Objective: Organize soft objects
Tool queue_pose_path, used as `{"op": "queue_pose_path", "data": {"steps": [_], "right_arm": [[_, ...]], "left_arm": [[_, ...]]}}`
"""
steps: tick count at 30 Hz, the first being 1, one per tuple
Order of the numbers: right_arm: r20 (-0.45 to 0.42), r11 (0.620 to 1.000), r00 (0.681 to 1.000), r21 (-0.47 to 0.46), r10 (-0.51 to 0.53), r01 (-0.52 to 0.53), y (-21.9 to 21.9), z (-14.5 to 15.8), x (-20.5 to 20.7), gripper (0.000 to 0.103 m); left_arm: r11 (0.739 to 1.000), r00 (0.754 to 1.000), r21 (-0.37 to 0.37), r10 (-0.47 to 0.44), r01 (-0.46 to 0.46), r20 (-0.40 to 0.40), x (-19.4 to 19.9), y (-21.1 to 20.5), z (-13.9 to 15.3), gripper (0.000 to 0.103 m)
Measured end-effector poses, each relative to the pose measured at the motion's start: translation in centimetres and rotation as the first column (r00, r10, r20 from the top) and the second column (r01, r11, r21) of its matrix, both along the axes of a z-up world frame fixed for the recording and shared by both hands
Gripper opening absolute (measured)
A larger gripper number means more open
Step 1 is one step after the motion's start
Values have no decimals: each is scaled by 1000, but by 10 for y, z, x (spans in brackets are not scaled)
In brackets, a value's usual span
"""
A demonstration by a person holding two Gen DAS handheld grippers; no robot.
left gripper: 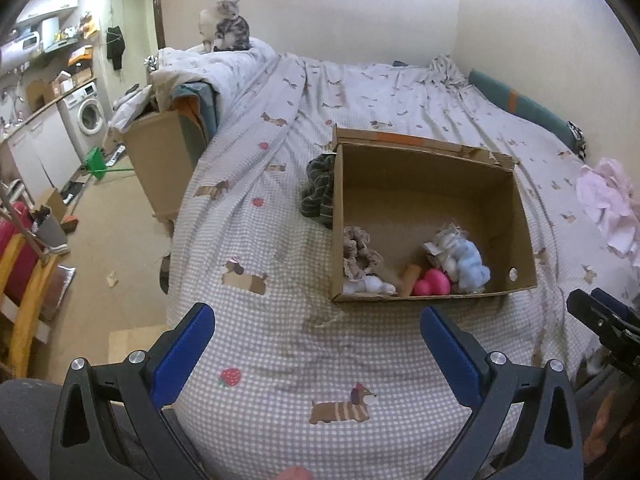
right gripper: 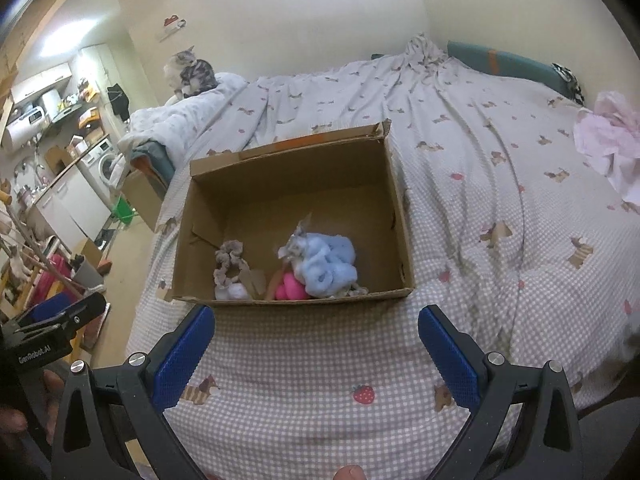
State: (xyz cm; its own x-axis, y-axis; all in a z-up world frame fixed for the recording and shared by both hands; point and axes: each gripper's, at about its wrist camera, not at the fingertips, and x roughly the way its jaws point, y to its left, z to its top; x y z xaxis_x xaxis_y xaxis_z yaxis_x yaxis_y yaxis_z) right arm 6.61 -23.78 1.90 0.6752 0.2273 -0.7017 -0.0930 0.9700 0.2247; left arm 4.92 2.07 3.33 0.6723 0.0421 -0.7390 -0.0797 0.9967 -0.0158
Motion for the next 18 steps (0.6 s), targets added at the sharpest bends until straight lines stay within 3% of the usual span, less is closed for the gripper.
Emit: {"op": "queue_pose_path", "data": {"steps": [18], "right_arm": [[11,999,1000,-31,14,-14,8,-1,-1,103]], "left_arm": [[1000,1000,-19,10,-10,6,3,1,-3,103]]}}
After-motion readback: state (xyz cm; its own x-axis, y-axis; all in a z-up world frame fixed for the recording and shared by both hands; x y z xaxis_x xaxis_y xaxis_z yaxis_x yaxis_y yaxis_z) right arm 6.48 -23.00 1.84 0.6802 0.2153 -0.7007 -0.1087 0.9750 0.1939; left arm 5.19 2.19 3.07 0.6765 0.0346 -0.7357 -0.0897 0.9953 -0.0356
